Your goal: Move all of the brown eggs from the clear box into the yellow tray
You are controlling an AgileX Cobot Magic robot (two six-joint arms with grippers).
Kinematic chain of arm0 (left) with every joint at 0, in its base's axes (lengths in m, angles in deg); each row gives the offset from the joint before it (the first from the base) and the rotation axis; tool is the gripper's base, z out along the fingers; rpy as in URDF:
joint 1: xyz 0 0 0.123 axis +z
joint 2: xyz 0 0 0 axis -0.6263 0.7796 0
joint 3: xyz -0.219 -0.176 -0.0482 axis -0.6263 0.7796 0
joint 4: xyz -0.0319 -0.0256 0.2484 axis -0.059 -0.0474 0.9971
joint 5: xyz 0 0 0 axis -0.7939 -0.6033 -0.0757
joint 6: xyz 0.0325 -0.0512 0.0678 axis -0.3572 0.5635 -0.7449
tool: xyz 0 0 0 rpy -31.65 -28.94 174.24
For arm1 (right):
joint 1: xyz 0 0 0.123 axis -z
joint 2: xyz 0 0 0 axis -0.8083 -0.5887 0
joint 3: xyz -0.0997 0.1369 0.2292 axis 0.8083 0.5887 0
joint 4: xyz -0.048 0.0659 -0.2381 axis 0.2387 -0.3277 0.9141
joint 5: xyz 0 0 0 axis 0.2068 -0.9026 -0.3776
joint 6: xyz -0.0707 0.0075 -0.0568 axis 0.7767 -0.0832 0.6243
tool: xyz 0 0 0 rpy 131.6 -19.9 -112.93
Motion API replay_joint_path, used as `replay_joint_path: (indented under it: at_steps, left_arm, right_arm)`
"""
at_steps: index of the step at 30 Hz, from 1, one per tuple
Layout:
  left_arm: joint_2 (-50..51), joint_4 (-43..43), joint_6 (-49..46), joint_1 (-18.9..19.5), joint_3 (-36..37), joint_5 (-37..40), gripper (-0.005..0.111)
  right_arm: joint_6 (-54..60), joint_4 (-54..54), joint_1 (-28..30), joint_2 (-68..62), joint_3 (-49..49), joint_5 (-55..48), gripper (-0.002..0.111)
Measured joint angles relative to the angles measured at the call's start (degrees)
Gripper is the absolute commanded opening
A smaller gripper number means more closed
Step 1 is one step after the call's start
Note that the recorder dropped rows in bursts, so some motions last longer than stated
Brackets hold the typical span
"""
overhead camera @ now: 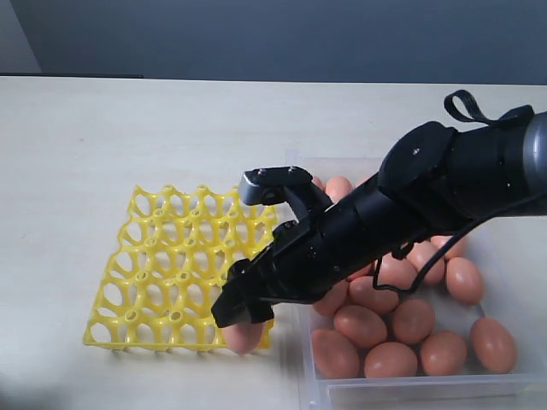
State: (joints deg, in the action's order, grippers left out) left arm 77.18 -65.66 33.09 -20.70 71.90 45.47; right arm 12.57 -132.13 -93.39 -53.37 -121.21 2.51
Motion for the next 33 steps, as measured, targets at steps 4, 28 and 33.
replay_joint_path:
  at_steps: [4,28,33]
  left_arm:
    - [0.0,0.0,0.0,0.0,0.0,0.0,0.0]
    - [0.0,0.0,0.0,0.0,0.0,0.0,0.0]
    - [0.0,0.0,0.0,0.0,0.0,0.0,0.0]
  right_arm:
    - [-0.04,-0.01,-0.13,-0.41,-0.88,-0.51,0.071]
    - [-8.12,11.48,-0.13,-5.57,-9.61,-9.27,0.041]
    - [-8.17,12.19,-0.13,-5.57,-9.82,-9.05,0.011]
